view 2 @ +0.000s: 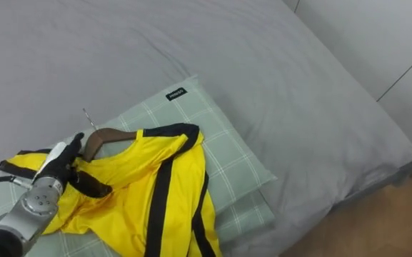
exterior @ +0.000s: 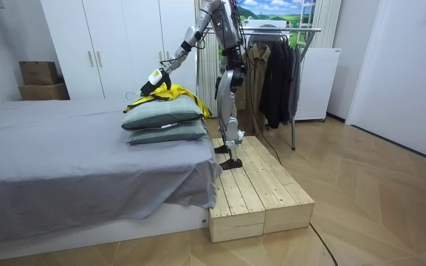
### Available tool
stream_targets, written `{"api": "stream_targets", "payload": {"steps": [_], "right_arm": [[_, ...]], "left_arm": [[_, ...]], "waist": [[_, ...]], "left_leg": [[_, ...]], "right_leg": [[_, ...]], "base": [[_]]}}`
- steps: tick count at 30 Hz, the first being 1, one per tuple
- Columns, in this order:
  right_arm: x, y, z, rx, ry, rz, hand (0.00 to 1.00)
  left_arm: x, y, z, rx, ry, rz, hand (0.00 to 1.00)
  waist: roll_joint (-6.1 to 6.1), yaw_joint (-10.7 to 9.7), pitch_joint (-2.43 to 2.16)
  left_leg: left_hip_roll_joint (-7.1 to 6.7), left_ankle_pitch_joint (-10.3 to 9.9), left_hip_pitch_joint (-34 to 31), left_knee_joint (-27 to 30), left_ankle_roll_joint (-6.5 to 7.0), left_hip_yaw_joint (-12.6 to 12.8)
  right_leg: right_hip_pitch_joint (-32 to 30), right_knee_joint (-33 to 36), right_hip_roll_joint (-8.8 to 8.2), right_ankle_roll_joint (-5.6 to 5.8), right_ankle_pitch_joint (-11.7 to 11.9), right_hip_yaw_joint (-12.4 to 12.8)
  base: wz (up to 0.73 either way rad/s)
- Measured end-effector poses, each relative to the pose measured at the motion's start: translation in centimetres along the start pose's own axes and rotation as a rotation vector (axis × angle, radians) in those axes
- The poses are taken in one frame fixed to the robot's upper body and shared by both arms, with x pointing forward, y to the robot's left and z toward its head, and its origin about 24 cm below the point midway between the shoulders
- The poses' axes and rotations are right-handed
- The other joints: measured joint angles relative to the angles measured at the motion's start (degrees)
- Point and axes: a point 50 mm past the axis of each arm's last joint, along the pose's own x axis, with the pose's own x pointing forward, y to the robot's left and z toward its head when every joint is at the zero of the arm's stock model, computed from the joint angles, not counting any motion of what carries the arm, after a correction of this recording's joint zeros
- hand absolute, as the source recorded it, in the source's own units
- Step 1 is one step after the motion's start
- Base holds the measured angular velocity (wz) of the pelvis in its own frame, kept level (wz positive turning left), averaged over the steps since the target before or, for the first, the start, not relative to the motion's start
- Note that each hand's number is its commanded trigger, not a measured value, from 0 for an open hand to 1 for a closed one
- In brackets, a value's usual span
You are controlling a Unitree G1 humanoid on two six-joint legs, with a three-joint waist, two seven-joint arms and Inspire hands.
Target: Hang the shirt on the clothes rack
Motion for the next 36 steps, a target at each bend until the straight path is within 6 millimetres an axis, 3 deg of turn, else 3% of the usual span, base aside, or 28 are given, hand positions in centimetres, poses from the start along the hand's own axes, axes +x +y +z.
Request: {"api": "stream_targets", "payload": {"steps": [7, 10, 20, 31, 36], "right_arm": [[0.0, 0.4, 0.0, 0.021, 0.016, 0.012, 0.0], [0.1, 0.8, 0.2, 0.022, 0.026, 0.022, 0.0], [0.1, 1.3, 0.7, 0.021, 0.021, 0.042, 0.0], [0.2, 1.2, 1.5, 0.011, -0.011, 0.051, 0.0], [0.2, 1.0, 1.6, 0.012, -0.015, 0.055, 0.0]], "left_arm": [[0.0, 1.2, -1.2, 0.046, 0.048, 0.119, 0.0], [-0.1, 1.3, -1.5, 0.07, 0.061, 0.138, 0.0], [-0.2, 1.2, -2.1, 0.088, 0.088, 0.146, 0.0], [-0.3, 0.8, -2.1, 0.09, 0.096, 0.115, 0.0], [-0.3, 0.5, -2.0, 0.128, 0.083, 0.08, 0.0]], "waist": [[-2.27, 1.32, -0.09], [-2.66, 1.3, -0.12], [-2.47, 1.19, -0.11], [-0.88, 0.93, -0.44], [-0.49, 0.87, -0.36]], "left_leg": [[0.12, -0.01, -0.21, 0.4, 0.0, 0.32], [0.28, -0.23, -0.31, 0.66, -0.1, 0.31], [0.93, -0.44, -0.3, 1.27, -0.41, 0.28], [0.94, -0.55, -0.38, 1.34, -0.45, 0.2], [0.94, -0.55, -0.47, 1.41, -0.45, 0.15]], "right_leg": [[-0.03, -0.37, 0.34, 0.01, -0.18, 0.86], [-0.04, -0.38, 0.57, -0.05, -0.13, 1.14], [0.08, 0.0, 0.96, -0.45, 0.14, 0.87], [0.15, -0.02, 0.79, -0.49, 0.17, 0.2], [0.14, -0.04, 0.78, -0.49, 0.17, 0.2]], "base": [[-0.03], [-0.01], [0.0], [0.0], [0.0]]}}
